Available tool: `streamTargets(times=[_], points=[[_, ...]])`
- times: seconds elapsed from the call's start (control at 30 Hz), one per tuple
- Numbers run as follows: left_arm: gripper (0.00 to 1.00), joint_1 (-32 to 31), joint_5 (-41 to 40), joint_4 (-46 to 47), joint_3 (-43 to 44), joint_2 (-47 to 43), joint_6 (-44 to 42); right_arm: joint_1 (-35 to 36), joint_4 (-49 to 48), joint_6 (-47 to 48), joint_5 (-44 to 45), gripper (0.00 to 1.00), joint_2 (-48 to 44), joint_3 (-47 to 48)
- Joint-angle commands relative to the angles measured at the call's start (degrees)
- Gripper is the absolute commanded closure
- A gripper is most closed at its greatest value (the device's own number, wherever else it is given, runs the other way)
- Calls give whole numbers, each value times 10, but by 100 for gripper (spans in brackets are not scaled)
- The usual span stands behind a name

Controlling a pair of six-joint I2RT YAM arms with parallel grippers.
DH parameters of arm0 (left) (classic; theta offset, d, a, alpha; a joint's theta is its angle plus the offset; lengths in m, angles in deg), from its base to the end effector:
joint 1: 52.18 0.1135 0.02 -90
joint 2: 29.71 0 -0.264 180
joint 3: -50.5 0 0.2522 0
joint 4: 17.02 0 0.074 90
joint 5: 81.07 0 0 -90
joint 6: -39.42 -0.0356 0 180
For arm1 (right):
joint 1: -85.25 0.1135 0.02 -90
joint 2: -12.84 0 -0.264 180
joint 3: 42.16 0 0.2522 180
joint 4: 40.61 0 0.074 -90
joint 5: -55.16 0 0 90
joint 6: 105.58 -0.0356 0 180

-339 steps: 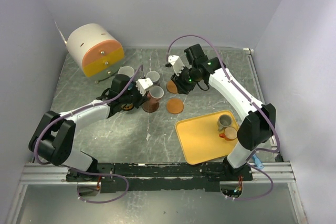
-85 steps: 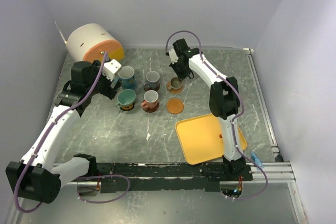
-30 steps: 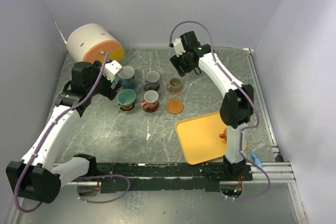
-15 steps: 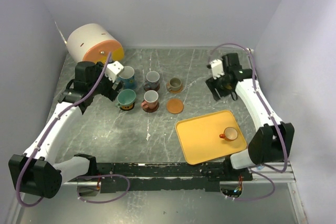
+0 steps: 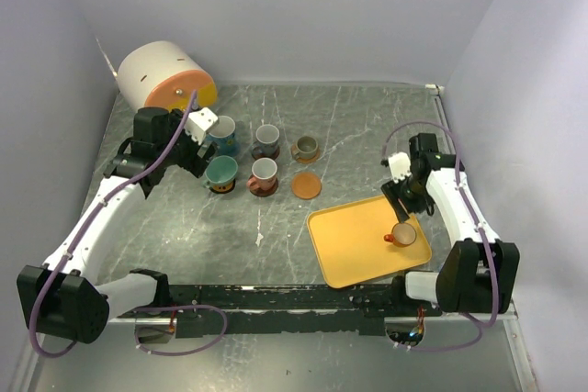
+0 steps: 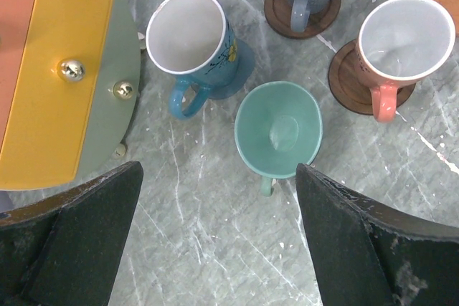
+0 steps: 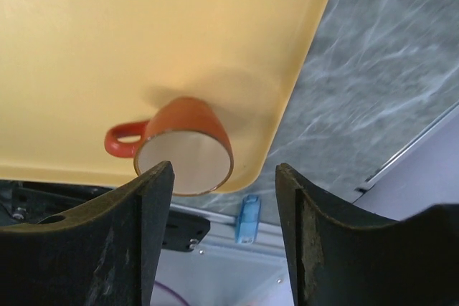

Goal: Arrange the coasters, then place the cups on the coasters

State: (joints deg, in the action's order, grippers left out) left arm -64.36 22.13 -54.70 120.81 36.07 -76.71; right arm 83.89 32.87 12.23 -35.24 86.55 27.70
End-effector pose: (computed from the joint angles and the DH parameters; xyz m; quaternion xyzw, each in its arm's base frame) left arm 0.2466 -0.0616 0.3148 0.3383 0.8073 -0.0429 0.4816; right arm 0.2216 -0.0050 0.2430 -0.2278 0.9674 -0.0244 0.1077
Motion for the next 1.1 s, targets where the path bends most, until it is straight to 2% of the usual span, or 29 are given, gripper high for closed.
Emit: streamTargets(times=[0.0,0.27,0.63,0.9,1.07], points=[[1,5,9,-10,7,0,-2,-23,24,21,12,42,-18,-35],[1,5,11,-12,4,-1,-6,-36,-15,10,8,51,6,-70],[1,5,7,-10,2,-6,-9,-38,-44,-5,-14,76,42,-70],[1,5,11,-11,6,-3,-9,-38,-39,3,-61,98,56,-39],[1,5,8,-11,5,-4,-10,-36,-29,13,-95,100,60,-11]])
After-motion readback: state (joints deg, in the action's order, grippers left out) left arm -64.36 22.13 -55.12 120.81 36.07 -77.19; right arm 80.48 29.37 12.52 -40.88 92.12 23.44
